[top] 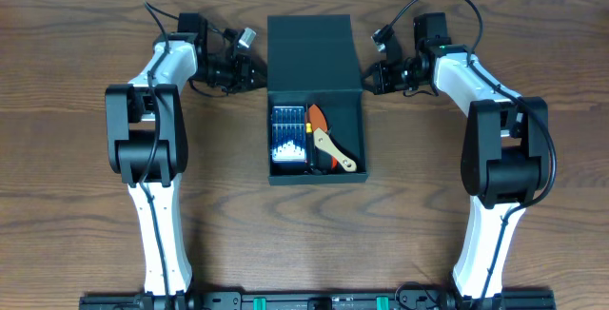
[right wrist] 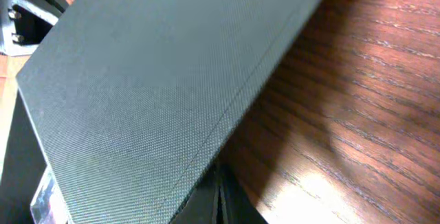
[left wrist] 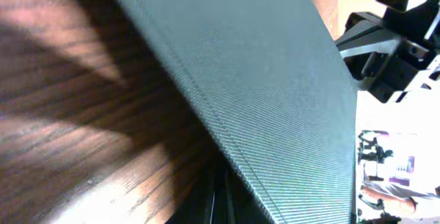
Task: Pack container
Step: 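Grip the lid's far edge with both grippers and lift it upright, then swing the lid forward with both grippers to close the box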
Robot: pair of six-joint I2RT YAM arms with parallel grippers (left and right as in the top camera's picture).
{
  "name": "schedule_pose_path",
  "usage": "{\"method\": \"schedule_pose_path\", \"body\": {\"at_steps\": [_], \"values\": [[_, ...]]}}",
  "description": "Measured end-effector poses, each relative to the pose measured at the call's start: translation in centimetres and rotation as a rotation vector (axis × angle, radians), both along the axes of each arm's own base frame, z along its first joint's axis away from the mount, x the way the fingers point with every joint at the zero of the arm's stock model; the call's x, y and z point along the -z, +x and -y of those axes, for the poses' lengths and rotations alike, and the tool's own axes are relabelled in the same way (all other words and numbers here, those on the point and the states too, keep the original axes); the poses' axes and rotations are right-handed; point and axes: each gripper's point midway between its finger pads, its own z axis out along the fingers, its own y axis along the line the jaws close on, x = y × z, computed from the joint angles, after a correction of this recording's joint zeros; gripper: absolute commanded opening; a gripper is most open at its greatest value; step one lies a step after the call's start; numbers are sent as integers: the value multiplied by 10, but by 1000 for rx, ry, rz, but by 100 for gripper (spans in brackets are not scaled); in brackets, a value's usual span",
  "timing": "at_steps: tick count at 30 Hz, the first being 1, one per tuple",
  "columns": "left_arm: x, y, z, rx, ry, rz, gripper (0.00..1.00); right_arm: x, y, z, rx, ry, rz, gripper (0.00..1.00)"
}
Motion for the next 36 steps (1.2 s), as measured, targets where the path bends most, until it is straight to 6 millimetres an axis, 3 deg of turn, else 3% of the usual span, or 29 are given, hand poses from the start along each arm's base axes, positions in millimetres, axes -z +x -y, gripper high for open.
{"method": "schedule_pose_path", "body": {"at_steps": [9,19,23,28,32,36], "values": [[-20,8,0,0,-1,9,6,-19,15,-2,-1,12,52,1],[-50,13,1,2,-11,57,6,-68,39,-4,0,19,115,1],[-76,10,1,1,-7,92,6,-86,40,-6,-8,30,117,1],[-129,-2,1,2,-13,155,6,-101,37,-8,-23,37,106,1],[-167,-16,0,0,-2,188,6,-104,28,-8,-37,29,69,1],[-187,-36,-3,-4,31,166,6,-104,17,-8,-56,18,25,1]]}}
